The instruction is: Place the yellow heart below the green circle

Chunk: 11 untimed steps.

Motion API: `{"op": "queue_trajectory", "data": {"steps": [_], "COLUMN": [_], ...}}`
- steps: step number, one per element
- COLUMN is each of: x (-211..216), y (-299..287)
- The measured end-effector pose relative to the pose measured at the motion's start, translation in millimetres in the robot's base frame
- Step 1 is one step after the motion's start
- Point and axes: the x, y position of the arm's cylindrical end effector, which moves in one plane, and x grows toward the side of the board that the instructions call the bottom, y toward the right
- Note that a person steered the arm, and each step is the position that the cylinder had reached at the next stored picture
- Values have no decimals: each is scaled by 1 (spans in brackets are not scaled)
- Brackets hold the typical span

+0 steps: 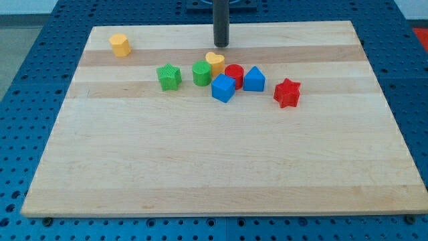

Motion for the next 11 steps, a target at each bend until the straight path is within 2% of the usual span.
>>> {"op": "queue_trajectory", "data": {"steps": [2, 4, 6, 7, 8, 10, 11], "x": [99, 160, 184, 224, 242, 236, 230], "y": [-6, -32, -33, -31, 16, 73, 81]}}
